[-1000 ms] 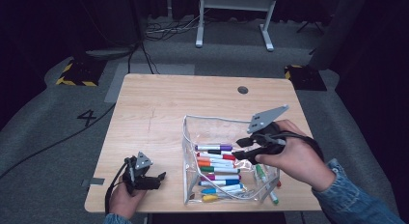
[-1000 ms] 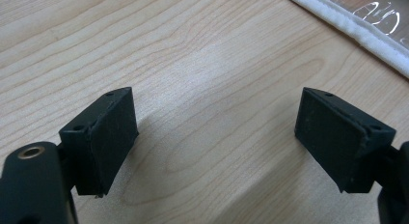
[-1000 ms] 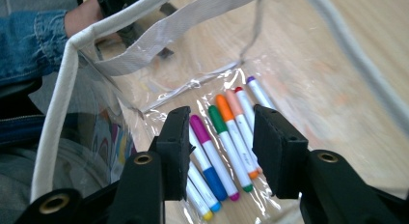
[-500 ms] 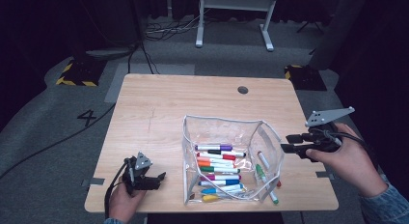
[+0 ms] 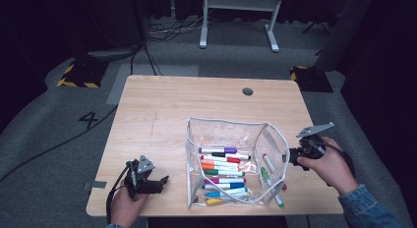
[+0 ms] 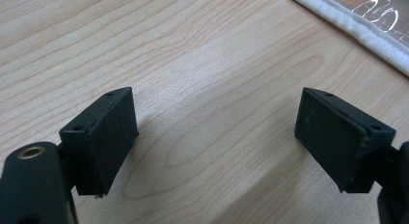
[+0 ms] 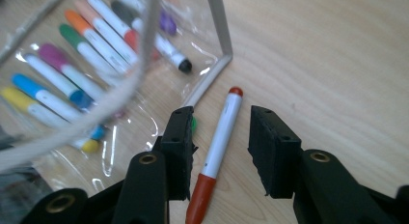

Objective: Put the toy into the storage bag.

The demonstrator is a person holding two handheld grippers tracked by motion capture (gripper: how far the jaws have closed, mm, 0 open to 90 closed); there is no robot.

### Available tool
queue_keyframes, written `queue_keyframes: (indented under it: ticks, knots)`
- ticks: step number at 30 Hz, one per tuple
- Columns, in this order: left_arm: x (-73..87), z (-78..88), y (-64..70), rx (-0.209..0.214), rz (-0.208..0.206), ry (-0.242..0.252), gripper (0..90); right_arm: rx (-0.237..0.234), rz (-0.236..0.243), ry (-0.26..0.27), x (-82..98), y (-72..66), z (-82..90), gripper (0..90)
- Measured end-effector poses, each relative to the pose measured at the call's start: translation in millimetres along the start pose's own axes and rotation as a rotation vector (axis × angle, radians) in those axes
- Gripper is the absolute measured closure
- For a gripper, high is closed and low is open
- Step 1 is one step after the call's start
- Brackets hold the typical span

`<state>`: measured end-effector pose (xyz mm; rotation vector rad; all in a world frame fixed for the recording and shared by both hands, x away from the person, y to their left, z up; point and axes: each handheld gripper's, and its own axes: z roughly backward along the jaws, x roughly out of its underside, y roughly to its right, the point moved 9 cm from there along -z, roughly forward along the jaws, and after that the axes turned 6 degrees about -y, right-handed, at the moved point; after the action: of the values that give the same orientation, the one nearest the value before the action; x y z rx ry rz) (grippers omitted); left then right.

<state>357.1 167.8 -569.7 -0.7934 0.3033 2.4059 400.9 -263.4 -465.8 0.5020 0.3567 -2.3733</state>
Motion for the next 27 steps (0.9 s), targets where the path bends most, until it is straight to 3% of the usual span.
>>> queue_keyframes:
  ticks: [8, 14, 17, 21, 25, 27]
  knots:
    - [0.0, 0.0, 0.0, 0.000, 0.000, 0.000, 15.2, -0.027, -0.048, -0.081, 18.7, 7.5, -52.6, 63.4]
    - [0.0, 0.0, 0.0, 0.000, 0.000, 0.000, 15.2, -0.025, -0.050, -0.136, 28.6, 8.6, -74.3, 66.8]
    - [0.0, 0.0, 0.0, 0.000, 0.000, 0.000, 15.2, 0.003, -0.063, -0.145, 29.7, 11.4, -77.6, 75.2]
    - [0.0, 0.0, 0.0, 0.000, 0.000, 0.000, 15.1, 0.037, -0.066, -0.144, 28.5, 16.7, -77.5, 76.5]
    - [0.0, 0.0, 0.0, 0.000, 0.000, 0.000, 15.2, 0.014, -0.086, -0.123, 26.8, 18.4, -72.1, 76.6]
    - [0.0, 0.0, 0.0, 0.000, 0.000, 0.000, 15.2, -0.004, -0.089, -0.112, 24.7, 17.8, -60.5, 76.6]
